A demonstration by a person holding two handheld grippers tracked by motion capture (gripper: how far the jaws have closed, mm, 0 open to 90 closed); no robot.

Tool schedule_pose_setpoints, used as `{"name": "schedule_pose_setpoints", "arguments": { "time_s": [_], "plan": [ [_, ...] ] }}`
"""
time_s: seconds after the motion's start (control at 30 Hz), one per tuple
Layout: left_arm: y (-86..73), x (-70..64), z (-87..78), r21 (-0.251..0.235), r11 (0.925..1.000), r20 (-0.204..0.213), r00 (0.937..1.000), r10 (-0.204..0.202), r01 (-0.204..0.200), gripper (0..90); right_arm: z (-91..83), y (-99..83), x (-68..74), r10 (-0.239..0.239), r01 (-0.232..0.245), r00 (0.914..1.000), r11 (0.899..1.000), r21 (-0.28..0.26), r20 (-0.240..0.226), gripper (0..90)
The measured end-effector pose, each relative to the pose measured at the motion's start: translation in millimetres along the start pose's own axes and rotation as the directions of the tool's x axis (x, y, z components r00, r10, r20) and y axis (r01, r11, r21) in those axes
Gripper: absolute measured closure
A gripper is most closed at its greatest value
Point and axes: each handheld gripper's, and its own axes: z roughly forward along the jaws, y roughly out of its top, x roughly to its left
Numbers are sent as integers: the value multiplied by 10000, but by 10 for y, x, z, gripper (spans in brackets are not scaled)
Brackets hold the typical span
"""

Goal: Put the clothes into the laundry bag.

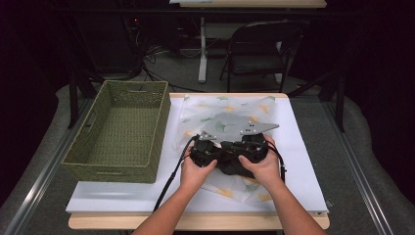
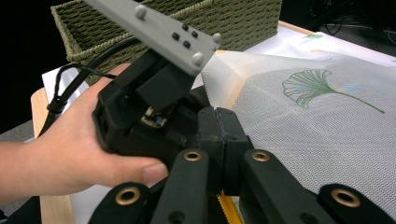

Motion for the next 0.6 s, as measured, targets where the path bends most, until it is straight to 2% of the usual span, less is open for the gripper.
{"name": "schedule_pose_setpoints", "arguments": {
  "time_s": [0.4, 0.57, 0.6],
  "plan": [
    [93, 45, 48, -127, 9999, -343, 9994, -71, 67, 811, 2, -4, 1, 17, -17, 10000, 10000, 37, -48, 900],
    [134, 96, 76, -231, 9995, -435, 9988, -226, 216, 810, -12, 0, 4, 53, -53, 9999, 10000, -41, -139, 900],
    [148, 115, 92, -270, 9988, -412, 9982, -425, 414, 810, -15, 1, 2, 29, -29, 9999, 10000, -47, -140, 900]
  ]
}}
